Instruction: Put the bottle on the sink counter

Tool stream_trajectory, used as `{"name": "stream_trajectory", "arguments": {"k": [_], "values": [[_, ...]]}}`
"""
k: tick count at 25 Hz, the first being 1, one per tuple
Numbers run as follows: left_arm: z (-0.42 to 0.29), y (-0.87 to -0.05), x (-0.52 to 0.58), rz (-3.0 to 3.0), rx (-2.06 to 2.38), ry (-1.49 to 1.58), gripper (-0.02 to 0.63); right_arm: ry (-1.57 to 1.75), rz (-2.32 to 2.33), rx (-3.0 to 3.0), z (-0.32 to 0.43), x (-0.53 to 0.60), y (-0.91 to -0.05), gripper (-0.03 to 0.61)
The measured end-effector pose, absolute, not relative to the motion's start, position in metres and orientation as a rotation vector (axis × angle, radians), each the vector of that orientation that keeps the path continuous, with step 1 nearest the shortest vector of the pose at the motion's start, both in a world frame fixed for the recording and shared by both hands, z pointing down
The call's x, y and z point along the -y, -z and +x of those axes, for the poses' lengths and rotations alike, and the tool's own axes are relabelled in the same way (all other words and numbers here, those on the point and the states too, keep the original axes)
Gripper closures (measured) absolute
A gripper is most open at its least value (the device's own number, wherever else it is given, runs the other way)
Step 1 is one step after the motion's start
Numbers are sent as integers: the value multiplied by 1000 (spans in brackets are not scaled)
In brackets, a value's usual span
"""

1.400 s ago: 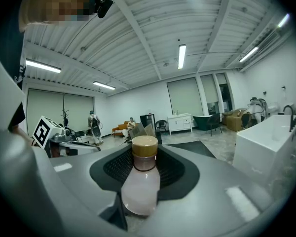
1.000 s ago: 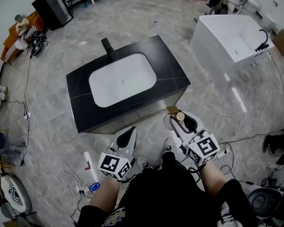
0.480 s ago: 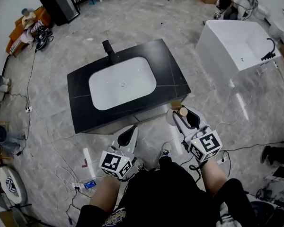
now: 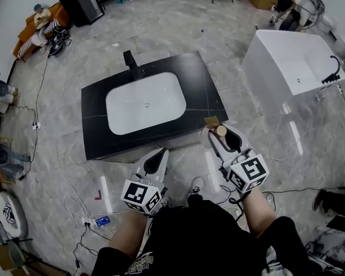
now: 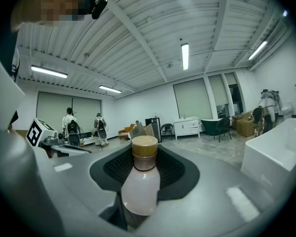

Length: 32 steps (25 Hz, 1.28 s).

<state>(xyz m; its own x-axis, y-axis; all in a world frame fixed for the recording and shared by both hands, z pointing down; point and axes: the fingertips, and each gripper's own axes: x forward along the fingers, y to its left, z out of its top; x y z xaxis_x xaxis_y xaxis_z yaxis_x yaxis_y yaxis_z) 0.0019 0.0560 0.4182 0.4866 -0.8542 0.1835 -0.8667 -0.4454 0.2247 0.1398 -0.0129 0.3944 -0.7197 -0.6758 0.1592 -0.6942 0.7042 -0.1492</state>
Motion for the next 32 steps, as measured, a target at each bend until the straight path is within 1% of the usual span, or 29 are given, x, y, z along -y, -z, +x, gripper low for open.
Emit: {"name": "stream_trajectory", "arguments": {"k": [8, 17, 23, 32], "values": [[23, -412, -48, 2431, 1495, -68, 614, -314, 1103, 2828, 157, 31, -392, 413], [5, -408, -26, 2456, 1491, -87, 614, -358, 1142, 2809, 145, 52, -399, 413], [-27, -405, -5, 2501, 1450, -85, 614, -362, 1239, 2766, 125, 71, -403, 413], [-94, -402, 34, 2532, 1394, -66, 614, -357, 1387, 2700, 84, 112, -402, 413]]}}
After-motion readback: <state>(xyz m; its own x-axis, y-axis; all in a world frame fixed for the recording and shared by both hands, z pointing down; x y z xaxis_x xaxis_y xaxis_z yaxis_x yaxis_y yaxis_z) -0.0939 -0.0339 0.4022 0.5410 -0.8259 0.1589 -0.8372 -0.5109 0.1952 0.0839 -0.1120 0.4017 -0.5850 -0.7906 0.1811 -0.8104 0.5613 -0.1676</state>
